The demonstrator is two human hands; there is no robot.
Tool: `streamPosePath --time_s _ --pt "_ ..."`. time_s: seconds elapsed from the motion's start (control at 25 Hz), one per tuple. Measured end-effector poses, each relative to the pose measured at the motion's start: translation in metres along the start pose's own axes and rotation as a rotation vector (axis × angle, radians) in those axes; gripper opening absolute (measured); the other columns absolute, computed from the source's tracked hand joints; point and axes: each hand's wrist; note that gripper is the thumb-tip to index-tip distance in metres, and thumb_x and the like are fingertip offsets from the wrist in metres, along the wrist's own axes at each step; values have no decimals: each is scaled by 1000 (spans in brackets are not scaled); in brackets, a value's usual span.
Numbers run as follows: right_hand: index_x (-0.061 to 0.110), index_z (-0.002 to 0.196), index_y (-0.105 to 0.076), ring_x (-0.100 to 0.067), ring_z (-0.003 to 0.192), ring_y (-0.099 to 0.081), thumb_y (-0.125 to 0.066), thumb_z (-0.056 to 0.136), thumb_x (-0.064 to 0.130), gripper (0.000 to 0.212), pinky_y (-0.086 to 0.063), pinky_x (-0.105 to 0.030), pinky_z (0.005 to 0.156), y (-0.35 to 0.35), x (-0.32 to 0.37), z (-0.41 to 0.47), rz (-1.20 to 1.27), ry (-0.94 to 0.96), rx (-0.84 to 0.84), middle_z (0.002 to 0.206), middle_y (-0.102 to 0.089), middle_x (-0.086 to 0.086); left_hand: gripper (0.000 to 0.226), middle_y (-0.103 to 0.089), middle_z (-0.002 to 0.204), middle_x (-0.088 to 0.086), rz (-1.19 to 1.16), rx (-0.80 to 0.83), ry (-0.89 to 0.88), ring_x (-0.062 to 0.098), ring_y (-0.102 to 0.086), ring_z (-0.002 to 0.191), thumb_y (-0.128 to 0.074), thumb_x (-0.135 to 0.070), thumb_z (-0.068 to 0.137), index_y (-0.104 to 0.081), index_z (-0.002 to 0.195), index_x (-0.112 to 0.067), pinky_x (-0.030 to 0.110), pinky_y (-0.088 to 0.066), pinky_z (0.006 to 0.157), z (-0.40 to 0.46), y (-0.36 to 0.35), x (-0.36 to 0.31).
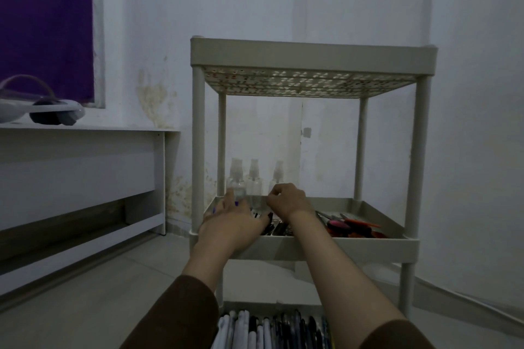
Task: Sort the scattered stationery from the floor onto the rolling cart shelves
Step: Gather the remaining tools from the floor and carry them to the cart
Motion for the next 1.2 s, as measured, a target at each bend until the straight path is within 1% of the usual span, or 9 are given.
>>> streamPosePath --time_s 0.16,0.36,0.44,0.52,0.68,0.84,0.96,1.08,1.2 --pt "10 54 -44 -21 56 -44 -48 82 10 28 -35 -25 58 1 2 -3 83 4 -24 60 -47 -6 68 12 157 2 -14 -11 -2 24 -2 145 -26 -57 92 -12 149 -23 45 -14 113 1 -2 1" --pt "-5 87 -66 -24 72 -54 -50 85 13 24 -46 -30 69 -1 5 -1 34 89 50 85 -65 -20 66 10 157 1 -15 -32 3 24 -4 144 -26 -54 92 -13 148 -21 44 -16 113 6 -4 1" --pt "-4 80 -64 -23 71 -53 -48 83 12 23 -43 -28 67 -2 3 2 6 93 56 85 -64 -21 65 2 156 2 -26 -91 0 26 -9 142 -28 -52 92 -18 146 -19 44 -20 111 6 -7 1" --pt "7 70 -58 -25 70 -54 -47 83 14 18 -40 -26 65 -1 4 1 -37 70 3 79 -60 -14 60 -10 151 4 -57 -200 -23 26 -11 138 -31 -48 92 -25 142 -15 43 -23 109 5 -9 1" --pt "12 79 -60 -27 78 -60 -45 89 24 21 -42 -28 63 20 17 -17 44 228 -353 83 -64 -6 41 -34 133 8 -156 -477 -164 23 -22 127 -41 -32 91 -41 128 -14 37 -30 104 -1 -10 3" --pt "9 81 -61 -25 72 -61 -46 89 17 19 -51 -45 67 59 14 -70 -10 600 -358 76 -66 -7 16 -57 103 15 -293 -737 -473 28 -49 102 -48 -5 90 -60 101 -5 23 -34 83 -19 -3 2" --pt "8 79 -61 -19 66 -57 -46 87 17 19 -48 -45 61 85 -29 -139 -132 735 -328 69 -62 -4 18 -59 80 20 -345 -916 -629 29 -54 80 -45 6 85 -62 82 1 21 -32 72 -48 -10 -2" --pt "10 80 -61 -13 62 -57 -46 87 16 18 -49 -39 60 99 -99 -207 -269 650 -148 68 -63 0 23 -57 74 12 -501 -906 -784 2 -47 74 -41 7 85 -61 76 1 15 -32 75 -87 -53 -28" --pt "7 81 -63 -13 62 -61 -48 86 11 17 -47 -24 61 92 -176 -257 -230 431 -39 68 -67 -3 23 -54 69 11 -573 -674 -898 12 -43 70 -41 7 82 -60 72 -1 23 -31 70 -130 -130 -59"
Point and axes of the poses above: each hand's wrist, its own z-axis towards the middle knuckle, its own y-axis out of the back of the hand, x = y × z
